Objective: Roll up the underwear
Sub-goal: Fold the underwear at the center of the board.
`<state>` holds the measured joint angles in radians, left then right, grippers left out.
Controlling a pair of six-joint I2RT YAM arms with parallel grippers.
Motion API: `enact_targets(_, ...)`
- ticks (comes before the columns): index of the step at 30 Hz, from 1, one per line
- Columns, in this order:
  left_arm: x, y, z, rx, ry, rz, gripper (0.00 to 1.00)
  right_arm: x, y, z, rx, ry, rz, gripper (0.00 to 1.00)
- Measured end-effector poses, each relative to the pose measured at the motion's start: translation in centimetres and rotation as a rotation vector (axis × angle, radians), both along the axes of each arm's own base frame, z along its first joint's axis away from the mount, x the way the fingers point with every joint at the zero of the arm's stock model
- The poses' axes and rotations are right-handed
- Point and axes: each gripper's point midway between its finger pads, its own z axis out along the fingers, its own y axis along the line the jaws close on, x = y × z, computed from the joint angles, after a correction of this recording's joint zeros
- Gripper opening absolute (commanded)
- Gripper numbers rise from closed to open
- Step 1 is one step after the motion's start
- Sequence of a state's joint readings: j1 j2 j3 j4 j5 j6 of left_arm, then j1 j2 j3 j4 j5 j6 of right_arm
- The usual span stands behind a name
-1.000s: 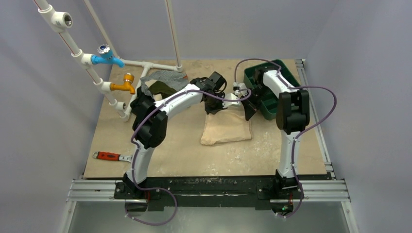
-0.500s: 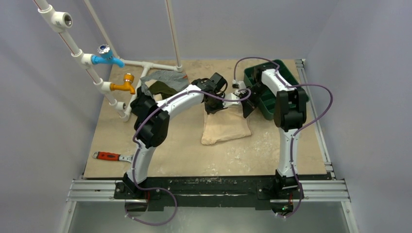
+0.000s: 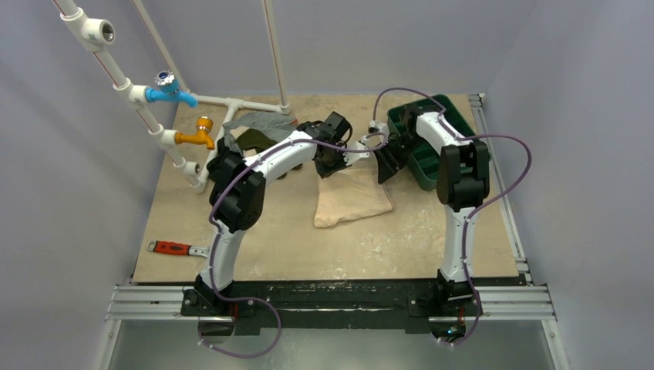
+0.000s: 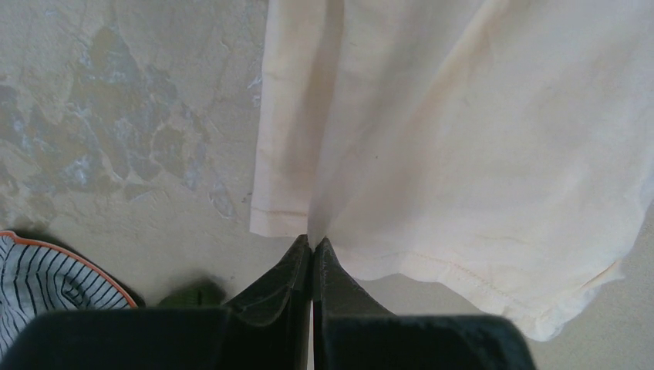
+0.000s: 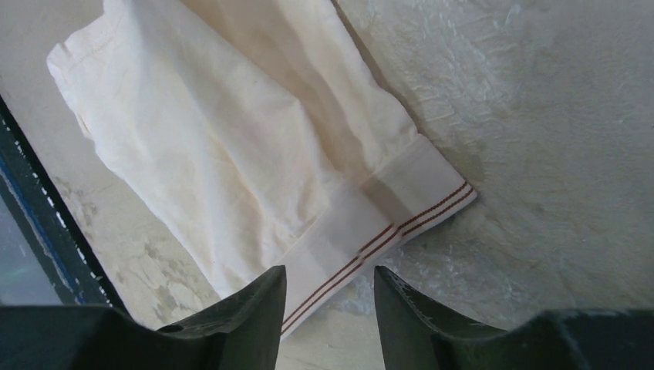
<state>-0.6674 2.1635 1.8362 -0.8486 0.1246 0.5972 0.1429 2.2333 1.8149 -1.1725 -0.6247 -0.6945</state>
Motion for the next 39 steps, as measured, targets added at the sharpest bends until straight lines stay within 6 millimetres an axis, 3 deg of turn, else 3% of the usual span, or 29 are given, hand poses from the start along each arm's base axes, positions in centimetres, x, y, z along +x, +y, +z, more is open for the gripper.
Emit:
enact_targets(7,0.6,0.8,-0.5,0.018,-0.002,0.041,0.0,1.2,0.5,0.9,0.028,-0.088,-0.036,0.51)
enact_targets(14,0.6,1.2,-1.5,0.038,0.014,0.067,0.0,2.3,0.8,0.0,0.034,-0.128,-0.069,0.52)
enact_targets(22,0.8,1.5,-1.5,0.042,0.014,0.1,0.0,3.2,0.7,-0.6,0.024,-0.159,-0.091,0.42)
enact_targets(33,0.9,1.7,-1.6,0.039,0.02,0.121,0.0,3.0,1.3,-0.9,0.061,-0.148,-0.084,0.38)
enact_targets(39,0.8,1.7,-1.7,0.041,0.023,0.121,0.0,2.7,1.7,-1.3,0.086,-0.126,-0.081,0.28)
